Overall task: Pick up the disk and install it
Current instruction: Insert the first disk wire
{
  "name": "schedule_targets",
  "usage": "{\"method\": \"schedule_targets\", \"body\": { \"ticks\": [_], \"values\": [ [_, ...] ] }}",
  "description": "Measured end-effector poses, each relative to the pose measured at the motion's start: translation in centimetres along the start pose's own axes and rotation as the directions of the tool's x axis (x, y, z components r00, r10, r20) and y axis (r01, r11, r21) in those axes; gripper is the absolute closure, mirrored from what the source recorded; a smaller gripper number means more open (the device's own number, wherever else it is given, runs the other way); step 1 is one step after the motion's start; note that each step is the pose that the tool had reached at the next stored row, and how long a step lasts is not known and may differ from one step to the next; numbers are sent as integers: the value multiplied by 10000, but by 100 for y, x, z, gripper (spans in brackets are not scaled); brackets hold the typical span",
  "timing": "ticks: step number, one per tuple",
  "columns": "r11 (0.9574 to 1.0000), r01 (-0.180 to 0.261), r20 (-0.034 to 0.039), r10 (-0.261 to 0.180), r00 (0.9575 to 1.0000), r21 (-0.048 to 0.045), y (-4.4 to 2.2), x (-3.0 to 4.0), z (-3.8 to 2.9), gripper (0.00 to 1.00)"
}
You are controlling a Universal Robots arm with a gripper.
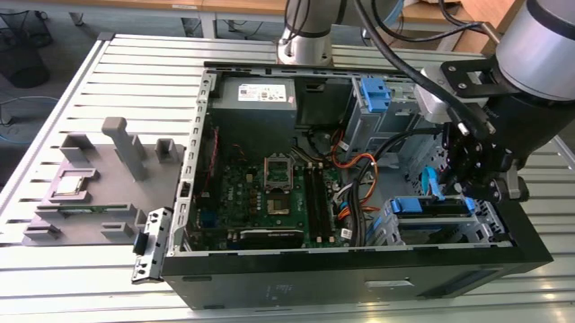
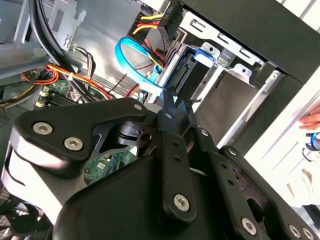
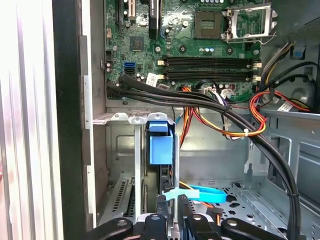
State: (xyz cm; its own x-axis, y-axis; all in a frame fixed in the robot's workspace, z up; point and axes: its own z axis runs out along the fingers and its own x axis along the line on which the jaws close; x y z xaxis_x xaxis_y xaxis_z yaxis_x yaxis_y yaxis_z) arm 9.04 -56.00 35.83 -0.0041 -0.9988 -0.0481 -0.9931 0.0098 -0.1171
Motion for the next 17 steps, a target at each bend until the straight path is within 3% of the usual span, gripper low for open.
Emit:
{"method": "schedule_targets", "body": {
  "ticks": [9, 11, 14, 17],
  "values": [
    [10000, -3, 0, 3, 10000, -14, -3, -1, -20, 76],
    [9998, -12, -2, 12, 10000, -213, -5, -1, -19, 76],
    [9973, -37, -2, 37, 10000, -730, -13, -1, -11, 76],
    [9919, -64, -9, 63, 10000, -1267, -22, 0, -6, 76]
  ]
}}
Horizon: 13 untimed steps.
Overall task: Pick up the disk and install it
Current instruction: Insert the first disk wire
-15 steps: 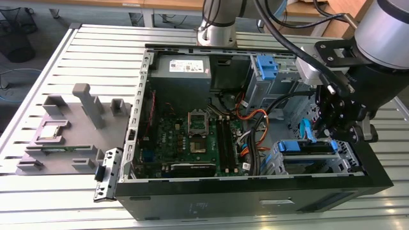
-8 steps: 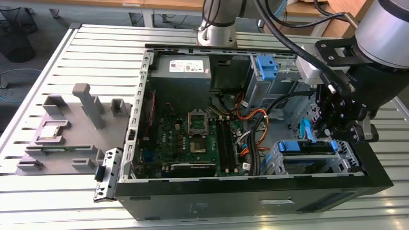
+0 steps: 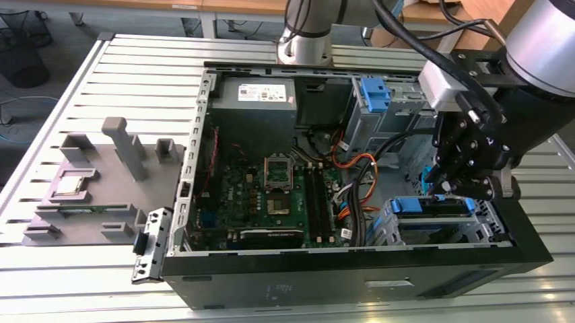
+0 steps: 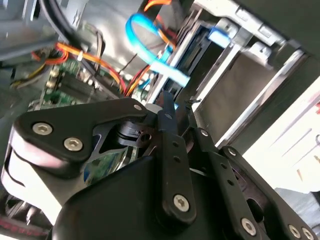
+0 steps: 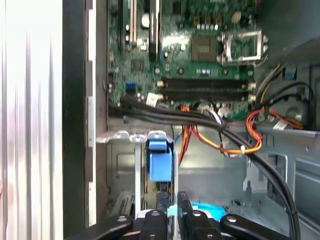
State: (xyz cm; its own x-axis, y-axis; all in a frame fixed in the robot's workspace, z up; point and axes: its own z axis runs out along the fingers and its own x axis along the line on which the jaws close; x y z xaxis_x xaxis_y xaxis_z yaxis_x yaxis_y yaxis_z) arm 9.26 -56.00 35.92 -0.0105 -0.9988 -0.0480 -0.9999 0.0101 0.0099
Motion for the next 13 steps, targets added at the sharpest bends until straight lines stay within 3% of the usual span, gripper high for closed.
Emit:
{"method": "schedule_targets", "body": {
  "ticks": [2, 3, 13],
  "values": [
    [9993, -18, -4, 18, 10000, -368, -9, 0, 2, 76],
    [9990, -21, -2, 21, 10000, -436, -10, 0, 2, 76],
    [9990, -21, -4, 21, 10000, -439, -45, 0, 2, 76]
  ]
}}
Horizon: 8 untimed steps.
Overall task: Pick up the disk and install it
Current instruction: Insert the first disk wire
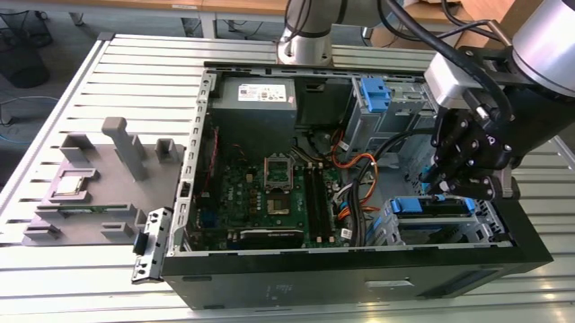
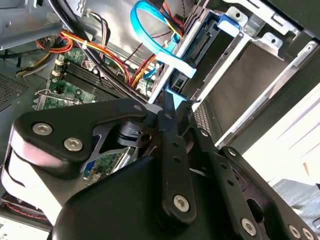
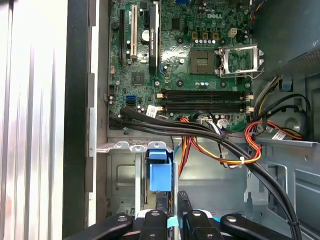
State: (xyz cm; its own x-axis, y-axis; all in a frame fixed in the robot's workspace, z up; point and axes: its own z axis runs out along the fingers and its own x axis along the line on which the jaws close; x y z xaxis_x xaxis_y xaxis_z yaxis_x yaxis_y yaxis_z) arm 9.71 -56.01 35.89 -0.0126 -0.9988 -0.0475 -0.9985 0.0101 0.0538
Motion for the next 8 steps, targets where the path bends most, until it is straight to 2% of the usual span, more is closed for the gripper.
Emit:
{"method": "schedule_targets", "body": {
  "ticks": [8],
  "values": [
    [10000, 0, 1, 0, 10000, 0, -86, -2, -3, 76]
  ]
}}
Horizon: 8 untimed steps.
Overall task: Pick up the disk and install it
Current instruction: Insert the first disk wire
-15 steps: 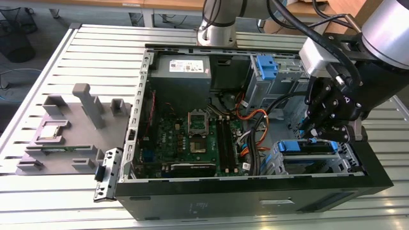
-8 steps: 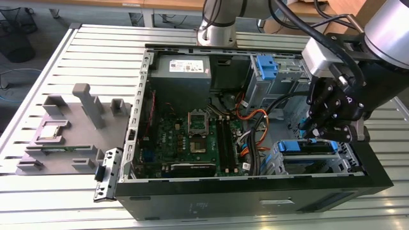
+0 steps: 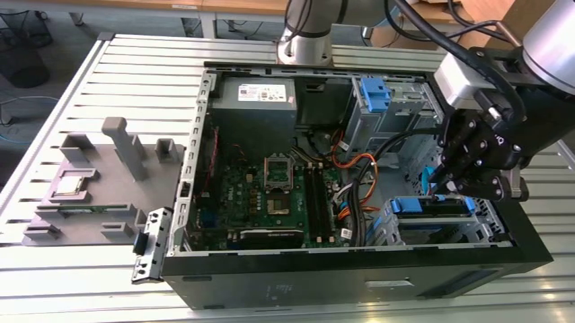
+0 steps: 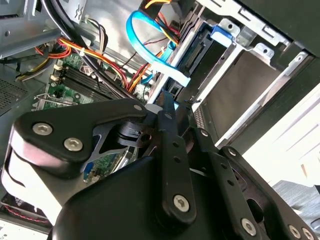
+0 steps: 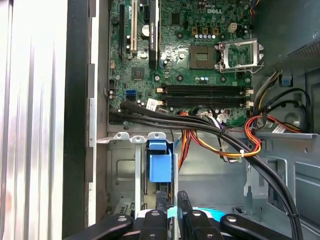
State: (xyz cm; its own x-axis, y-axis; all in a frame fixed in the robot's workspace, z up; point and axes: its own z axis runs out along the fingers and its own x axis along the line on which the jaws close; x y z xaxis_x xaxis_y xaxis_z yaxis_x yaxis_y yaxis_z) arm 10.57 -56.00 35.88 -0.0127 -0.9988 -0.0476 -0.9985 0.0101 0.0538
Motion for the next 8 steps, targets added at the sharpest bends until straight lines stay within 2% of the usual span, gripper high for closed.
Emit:
{"method": "schedule_targets", "body": {
  "ticks": [8],
  "values": [
    [10000, 0, 0, 0, 10000, 0, -87, -1, -3, 76]
  ]
}}
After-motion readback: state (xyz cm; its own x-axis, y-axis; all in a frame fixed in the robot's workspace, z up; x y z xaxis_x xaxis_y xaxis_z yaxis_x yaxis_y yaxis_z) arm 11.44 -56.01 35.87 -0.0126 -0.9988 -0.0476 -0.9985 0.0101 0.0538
